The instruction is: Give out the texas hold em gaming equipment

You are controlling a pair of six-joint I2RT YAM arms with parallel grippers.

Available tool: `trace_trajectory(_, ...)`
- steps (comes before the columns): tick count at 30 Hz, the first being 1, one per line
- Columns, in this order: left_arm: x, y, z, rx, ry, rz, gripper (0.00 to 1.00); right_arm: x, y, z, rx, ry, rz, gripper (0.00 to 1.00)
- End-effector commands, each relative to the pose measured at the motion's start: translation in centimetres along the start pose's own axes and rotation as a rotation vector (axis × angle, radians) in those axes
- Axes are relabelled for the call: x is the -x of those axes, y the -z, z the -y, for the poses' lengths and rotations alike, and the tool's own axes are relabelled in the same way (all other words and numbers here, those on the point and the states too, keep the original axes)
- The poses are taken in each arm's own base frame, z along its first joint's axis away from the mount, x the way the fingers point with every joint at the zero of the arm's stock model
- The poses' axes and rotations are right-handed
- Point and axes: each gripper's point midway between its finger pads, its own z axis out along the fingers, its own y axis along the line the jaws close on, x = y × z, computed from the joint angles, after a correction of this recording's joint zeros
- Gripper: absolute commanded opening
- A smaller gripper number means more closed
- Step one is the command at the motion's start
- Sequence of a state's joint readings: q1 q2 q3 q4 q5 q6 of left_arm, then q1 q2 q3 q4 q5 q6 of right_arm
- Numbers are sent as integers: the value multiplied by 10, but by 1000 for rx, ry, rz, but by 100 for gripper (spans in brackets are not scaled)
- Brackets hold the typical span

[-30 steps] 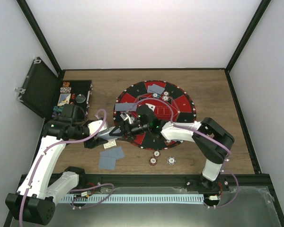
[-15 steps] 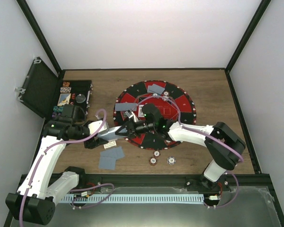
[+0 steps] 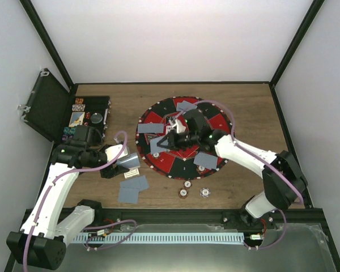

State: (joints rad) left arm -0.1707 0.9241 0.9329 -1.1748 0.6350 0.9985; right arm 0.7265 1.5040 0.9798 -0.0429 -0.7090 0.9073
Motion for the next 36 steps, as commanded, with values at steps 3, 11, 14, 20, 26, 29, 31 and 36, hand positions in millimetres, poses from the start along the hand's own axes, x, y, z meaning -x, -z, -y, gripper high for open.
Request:
trace_trajectory(3,11,4,2,1,-30,47,5,71,44,67,-617,233,140,1)
trace_trajectory(11,10,3,1,-6,-25,48,5,143,99,149,-1387,438,261,1)
trace_trajectory(14,9,3,2,-8,-20,44,5,159,102,158,-1568,553,290,1)
trace_trajectory(20,6,3,3,1,-29,33,5,168,91,174,-1761,731,280,1)
trace_trajectory(26,6,2,3,1,-34,36,5,149,66,198,-1714,790,189,11)
trace_trajectory(29,6,1,3,-4,-32,39,4,130,51,208,-1634,786,110,31)
trace_trajectory(31,6,1,3,-6,-31,40,5,119,45,210,-1595,774,74,44)
trace_trajectory(36,7,1,3,-9,-29,43,5,100,41,200,-1500,745,51,60)
